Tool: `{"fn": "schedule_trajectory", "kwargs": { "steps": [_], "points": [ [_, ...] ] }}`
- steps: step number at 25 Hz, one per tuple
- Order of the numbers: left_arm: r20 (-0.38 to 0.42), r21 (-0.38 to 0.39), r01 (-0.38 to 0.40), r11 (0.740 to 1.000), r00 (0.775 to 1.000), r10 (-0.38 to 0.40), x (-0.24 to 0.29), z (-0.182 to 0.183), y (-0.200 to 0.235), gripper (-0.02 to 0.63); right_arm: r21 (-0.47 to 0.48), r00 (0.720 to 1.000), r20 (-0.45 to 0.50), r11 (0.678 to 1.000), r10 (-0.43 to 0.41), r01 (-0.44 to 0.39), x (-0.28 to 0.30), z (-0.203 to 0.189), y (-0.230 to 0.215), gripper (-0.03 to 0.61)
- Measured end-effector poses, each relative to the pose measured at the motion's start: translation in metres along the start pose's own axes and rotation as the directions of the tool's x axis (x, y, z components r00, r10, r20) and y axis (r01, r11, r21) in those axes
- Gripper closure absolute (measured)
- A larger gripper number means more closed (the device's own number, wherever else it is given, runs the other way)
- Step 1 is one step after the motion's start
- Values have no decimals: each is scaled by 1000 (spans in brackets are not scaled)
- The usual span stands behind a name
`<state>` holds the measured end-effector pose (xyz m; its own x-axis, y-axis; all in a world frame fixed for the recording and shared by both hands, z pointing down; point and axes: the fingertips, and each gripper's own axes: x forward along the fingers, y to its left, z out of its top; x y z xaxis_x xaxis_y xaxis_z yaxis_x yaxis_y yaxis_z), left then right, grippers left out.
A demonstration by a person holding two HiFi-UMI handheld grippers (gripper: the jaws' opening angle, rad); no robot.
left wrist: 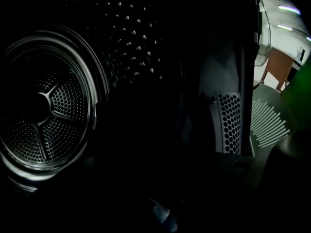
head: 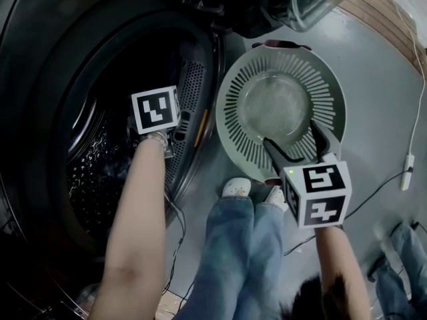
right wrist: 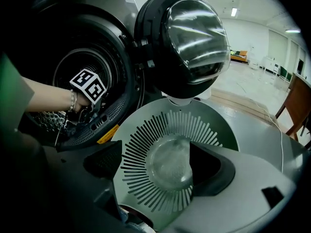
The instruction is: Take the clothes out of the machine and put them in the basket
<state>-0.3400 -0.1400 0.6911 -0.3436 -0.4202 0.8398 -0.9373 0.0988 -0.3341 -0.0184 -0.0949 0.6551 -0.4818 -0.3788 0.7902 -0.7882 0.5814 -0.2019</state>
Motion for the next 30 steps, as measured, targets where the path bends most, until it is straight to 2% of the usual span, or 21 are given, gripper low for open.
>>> {"fn": "schedule_trajectory", "kwargs": {
  "steps": [3,4,6,7,9,11,13,16,18,21,25,30],
  "points": [
    [-50,8,26,1000,998,-25,14,-4,0,449,-10,1000,-2,1000,4,-4,4,0,-2,164],
    [-80,16,27,999,996,-26,17,-8,0,470,-12,1000,-1,1000,4,-4,5,0,-2,169],
    [-137,73,-8,997,990,17,19,-14,4,574,-12,1000,-3,1000,1,-2,7,-1,-3,179],
    [-142,102,-17,995,989,32,19,-13,3,588,-11,1000,-5,1000,-1,1,8,-1,-3,184],
    [-104,118,8,993,995,5,15,-6,-9,594,-6,1000,-3,1000,-7,7,7,0,-4,196],
    [-44,96,39,995,998,-35,7,-1,-19,594,4,1000,1,1000,-13,13,3,1,-3,213],
    [-4,97,35,995,999,-35,-9,-1,-24,595,12,1000,-1,1000,-16,16,-1,2,-1,227],
    [6,126,13,992,1000,-14,-39,-7,-28,595,11,1000,4,1000,-12,12,-12,7,4,258],
    [20,112,28,993,999,-31,-58,-8,-33,595,9,1000,12,1000,-15,15,-20,13,5,264],
    [28,90,82,993,996,-84,-85,-9,-45,595,23,999,19,999,-30,30,-33,18,1,267],
    [38,98,152,984,987,-156,-116,-9,-64,595,59,998,26,997,-61,59,-51,21,-8,272],
    [69,101,266,959,959,-273,-152,4,-97,597,110,995,37,990,-94,90,-76,18,-19,276]
  ]
}}
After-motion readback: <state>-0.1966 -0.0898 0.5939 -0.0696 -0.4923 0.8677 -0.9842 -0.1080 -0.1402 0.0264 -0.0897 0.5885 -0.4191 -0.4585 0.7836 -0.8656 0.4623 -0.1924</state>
